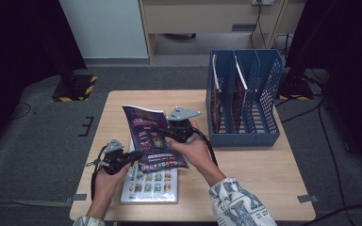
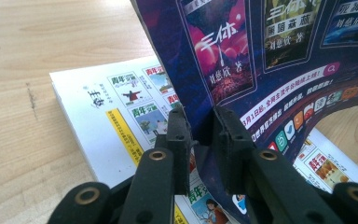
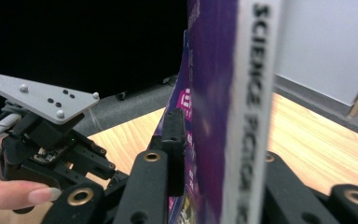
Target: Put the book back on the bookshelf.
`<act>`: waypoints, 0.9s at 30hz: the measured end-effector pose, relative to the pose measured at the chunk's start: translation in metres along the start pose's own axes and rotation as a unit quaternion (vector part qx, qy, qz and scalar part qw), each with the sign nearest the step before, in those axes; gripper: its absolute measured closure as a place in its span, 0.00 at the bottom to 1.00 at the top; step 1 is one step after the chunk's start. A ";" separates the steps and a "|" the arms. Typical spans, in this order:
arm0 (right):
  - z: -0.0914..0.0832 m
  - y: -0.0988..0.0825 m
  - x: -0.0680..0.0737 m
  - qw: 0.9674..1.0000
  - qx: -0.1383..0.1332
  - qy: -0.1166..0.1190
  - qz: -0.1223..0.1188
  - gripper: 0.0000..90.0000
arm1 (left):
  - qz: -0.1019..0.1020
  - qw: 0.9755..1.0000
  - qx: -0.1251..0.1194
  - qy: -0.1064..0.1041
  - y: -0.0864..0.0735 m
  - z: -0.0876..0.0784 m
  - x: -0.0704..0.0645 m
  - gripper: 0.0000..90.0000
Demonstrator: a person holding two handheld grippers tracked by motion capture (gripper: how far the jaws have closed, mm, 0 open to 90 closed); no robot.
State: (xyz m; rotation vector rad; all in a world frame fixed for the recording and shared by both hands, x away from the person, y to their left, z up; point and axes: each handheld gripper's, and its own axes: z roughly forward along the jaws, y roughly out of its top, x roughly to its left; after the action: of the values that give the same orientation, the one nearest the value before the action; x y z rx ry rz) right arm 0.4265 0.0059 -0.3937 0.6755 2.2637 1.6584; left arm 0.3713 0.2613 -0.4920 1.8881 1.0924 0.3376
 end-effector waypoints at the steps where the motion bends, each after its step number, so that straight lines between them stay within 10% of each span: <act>1: 0.001 0.000 0.001 1.000 0.002 0.000 -0.004 0.83 | 0.003 1.000 0.000 0.001 0.000 0.000 -0.001 0.85; 27: 0.000 0.009 0.000 1.000 -0.005 0.017 -0.002 0.89 | 0.022 0.999 -0.017 0.018 0.003 -0.007 -0.003 0.86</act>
State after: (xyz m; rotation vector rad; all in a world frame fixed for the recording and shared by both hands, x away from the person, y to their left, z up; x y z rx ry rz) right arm 0.4285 0.0080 -0.3853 0.6435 2.2764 1.6913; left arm 0.3671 0.2627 -0.4851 1.8846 1.0638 0.4149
